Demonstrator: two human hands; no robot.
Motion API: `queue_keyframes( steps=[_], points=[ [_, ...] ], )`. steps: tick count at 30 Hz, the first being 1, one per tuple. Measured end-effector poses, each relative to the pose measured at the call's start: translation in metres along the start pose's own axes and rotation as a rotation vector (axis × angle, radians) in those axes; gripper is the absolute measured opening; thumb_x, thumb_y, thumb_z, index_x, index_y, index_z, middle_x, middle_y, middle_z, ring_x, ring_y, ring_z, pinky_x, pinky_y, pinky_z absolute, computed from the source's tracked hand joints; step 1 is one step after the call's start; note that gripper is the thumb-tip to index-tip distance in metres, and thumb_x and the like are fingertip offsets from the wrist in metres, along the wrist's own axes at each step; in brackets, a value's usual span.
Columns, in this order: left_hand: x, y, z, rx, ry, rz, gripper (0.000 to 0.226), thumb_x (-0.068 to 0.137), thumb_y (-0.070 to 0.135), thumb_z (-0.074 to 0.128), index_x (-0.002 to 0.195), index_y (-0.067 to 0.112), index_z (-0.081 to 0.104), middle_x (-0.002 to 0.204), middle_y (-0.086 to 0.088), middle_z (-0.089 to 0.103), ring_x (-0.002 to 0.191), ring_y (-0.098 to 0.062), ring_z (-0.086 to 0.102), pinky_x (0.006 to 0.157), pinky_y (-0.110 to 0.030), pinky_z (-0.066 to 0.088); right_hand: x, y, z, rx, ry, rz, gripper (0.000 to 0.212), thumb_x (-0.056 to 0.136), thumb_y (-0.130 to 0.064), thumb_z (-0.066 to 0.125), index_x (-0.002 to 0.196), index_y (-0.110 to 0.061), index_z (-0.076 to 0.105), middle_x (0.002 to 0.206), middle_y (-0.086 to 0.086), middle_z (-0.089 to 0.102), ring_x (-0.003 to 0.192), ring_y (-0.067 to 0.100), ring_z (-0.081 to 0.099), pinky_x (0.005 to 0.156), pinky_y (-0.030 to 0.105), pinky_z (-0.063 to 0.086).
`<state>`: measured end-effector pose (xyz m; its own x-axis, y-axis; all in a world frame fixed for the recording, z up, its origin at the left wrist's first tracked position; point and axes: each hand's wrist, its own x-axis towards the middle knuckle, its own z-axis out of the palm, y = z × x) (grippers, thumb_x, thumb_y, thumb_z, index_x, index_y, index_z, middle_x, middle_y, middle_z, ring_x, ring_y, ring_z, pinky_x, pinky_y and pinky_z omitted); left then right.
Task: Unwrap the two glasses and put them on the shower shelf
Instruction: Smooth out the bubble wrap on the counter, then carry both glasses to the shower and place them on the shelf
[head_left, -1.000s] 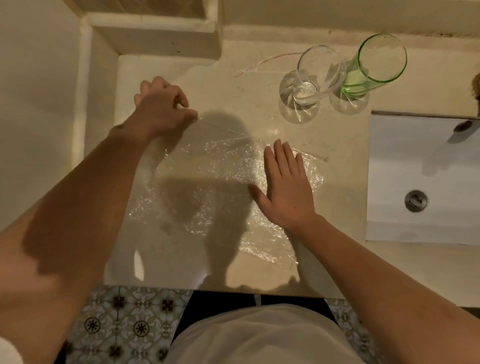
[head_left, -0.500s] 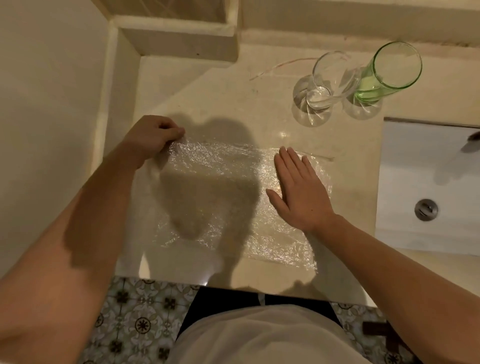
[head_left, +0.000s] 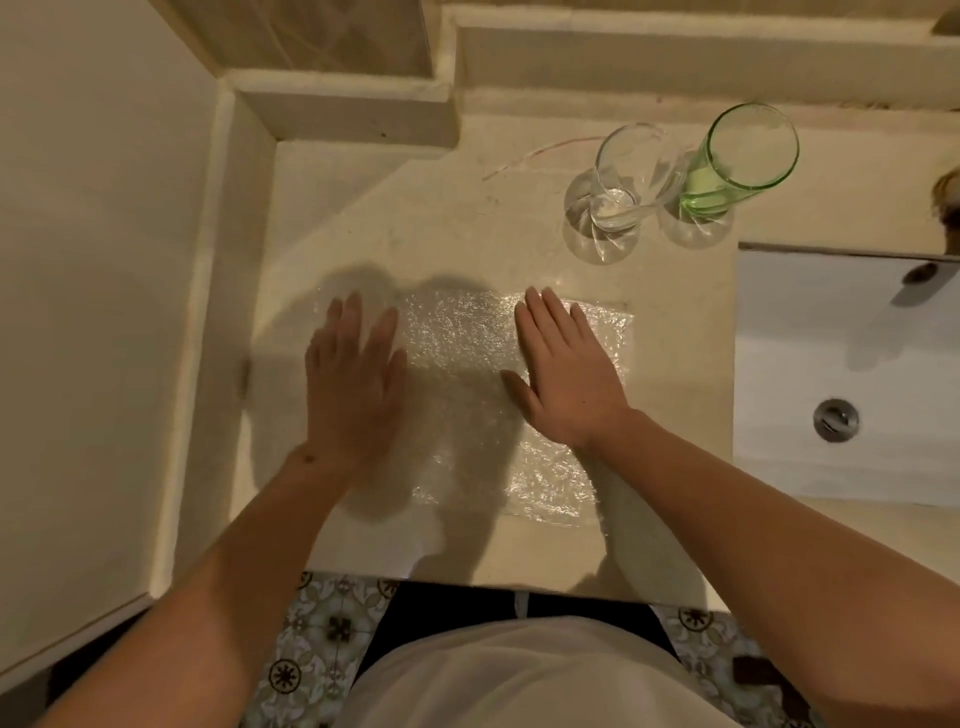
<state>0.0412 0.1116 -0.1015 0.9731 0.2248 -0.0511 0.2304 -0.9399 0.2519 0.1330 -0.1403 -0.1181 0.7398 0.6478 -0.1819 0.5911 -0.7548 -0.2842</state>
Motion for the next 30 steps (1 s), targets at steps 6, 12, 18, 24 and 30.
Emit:
queue_keyframes(
  steps=[6, 12, 18, 24, 30],
  points=[
    [0.020, 0.035, -0.011, 0.006, -0.136, -0.134, 0.049, 0.098, 0.036, 0.046, 0.139, 0.009, 0.049, 0.153, -0.024, 0.037, 0.146, -0.045, 0.027, 0.122, -0.056, 0.020, -0.006, 0.001, -0.028, 0.219, 0.041, 0.008, 0.073, 0.102, -0.045, 0.050, 0.158, -0.004, 0.029, 0.168, 0.015, 0.021, 0.156, 0.032, 0.014, 0.126, 0.045, 0.015],
    [0.069, 0.145, -0.047, -0.307, 0.130, 0.096, 0.032, 0.088, 0.012, 0.066, 0.117, 0.003, 0.070, 0.116, -0.018, 0.066, 0.093, -0.031, 0.067, 0.084, -0.043, 0.058, -0.025, 0.043, -0.076, 0.516, 0.349, 0.411, 0.036, 0.099, -0.040, 0.054, 0.132, -0.026, 0.058, 0.126, -0.011, 0.057, 0.105, 0.005, 0.059, 0.091, 0.031, 0.053],
    [0.116, 0.224, -0.050, -0.513, -0.019, -0.047, 0.024, 0.094, 0.026, 0.062, 0.116, 0.018, 0.067, 0.102, 0.000, 0.055, 0.089, -0.018, 0.059, 0.079, -0.026, 0.042, -0.007, 0.104, -0.140, 0.387, 0.515, 0.511, 0.027, 0.098, -0.031, 0.058, 0.120, -0.018, 0.068, 0.110, 0.002, 0.062, 0.082, 0.016, 0.062, 0.077, 0.035, 0.053],
    [0.141, 0.253, -0.048, -0.545, -0.175, -0.238, 0.052, 0.097, 0.028, 0.057, 0.146, 0.025, 0.039, 0.119, -0.013, 0.065, 0.100, -0.033, 0.068, 0.094, -0.042, 0.053, 0.032, 0.132, -0.169, 0.010, 0.289, 0.397, 0.037, 0.096, -0.038, 0.057, 0.127, -0.019, 0.064, 0.124, 0.006, 0.061, 0.118, 0.030, 0.049, 0.092, 0.042, 0.040],
    [0.166, 0.253, -0.046, -0.770, -0.256, -0.534, 0.057, 0.102, 0.026, 0.049, 0.152, 0.018, 0.021, 0.110, -0.021, 0.068, 0.085, -0.034, 0.070, 0.084, -0.054, 0.060, 0.046, 0.152, -0.170, 0.198, 0.283, 0.527, 0.043, 0.093, -0.042, 0.062, 0.128, -0.017, 0.062, 0.125, 0.007, 0.050, 0.105, 0.026, 0.058, 0.082, 0.035, 0.048]
  ],
)
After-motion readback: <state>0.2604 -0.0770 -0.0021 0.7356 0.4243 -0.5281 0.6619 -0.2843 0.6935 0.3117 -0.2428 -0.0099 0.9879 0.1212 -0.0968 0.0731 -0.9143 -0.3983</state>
